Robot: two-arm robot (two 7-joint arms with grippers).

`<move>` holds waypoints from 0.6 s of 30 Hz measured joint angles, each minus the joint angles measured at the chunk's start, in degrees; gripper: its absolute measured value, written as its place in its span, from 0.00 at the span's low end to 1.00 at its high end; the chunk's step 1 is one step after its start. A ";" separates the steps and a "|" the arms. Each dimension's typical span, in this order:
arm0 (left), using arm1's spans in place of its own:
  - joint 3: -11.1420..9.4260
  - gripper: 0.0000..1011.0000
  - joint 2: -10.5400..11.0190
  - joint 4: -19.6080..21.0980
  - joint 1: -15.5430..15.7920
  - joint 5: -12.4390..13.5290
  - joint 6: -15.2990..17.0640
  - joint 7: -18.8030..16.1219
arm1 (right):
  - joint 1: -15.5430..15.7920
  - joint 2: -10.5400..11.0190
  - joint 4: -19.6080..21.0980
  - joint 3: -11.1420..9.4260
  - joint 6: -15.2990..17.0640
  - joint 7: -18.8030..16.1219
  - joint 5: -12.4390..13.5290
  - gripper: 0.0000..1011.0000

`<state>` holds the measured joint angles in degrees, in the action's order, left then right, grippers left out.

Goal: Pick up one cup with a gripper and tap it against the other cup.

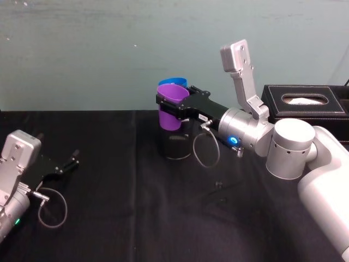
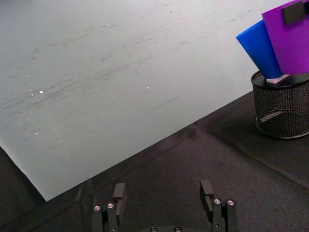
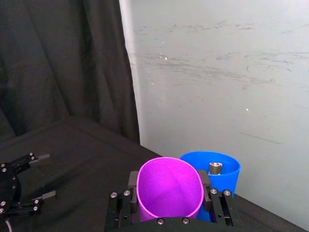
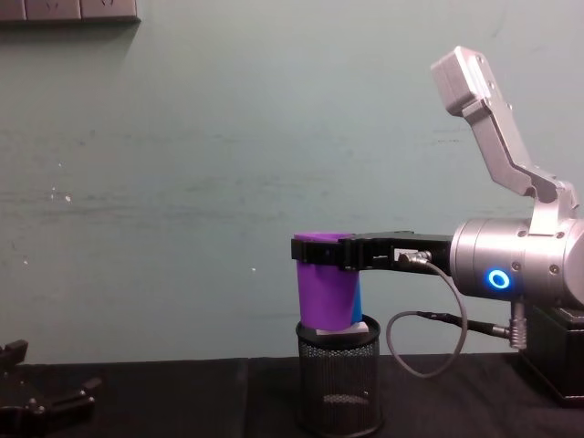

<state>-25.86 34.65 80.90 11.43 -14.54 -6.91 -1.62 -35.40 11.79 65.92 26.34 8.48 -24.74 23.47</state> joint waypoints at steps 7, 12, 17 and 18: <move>0.00 0.99 0.00 0.00 0.00 0.00 0.00 0.00 | 0.00 0.00 0.00 0.00 0.00 0.00 0.00 0.72; 0.00 0.99 0.00 0.00 0.00 0.00 0.00 0.00 | 0.00 0.00 0.00 0.00 0.00 0.00 0.00 0.72; 0.00 0.99 0.00 0.00 0.00 0.00 0.00 0.00 | 0.00 0.00 0.00 0.00 0.00 0.00 0.00 0.72; 0.00 0.99 0.00 0.00 0.00 0.00 0.00 0.00 | 0.00 0.00 0.00 0.00 0.00 0.00 0.00 0.72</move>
<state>-25.86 34.65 80.90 11.43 -14.55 -6.91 -1.62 -35.40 11.79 65.92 26.34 8.48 -24.74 23.47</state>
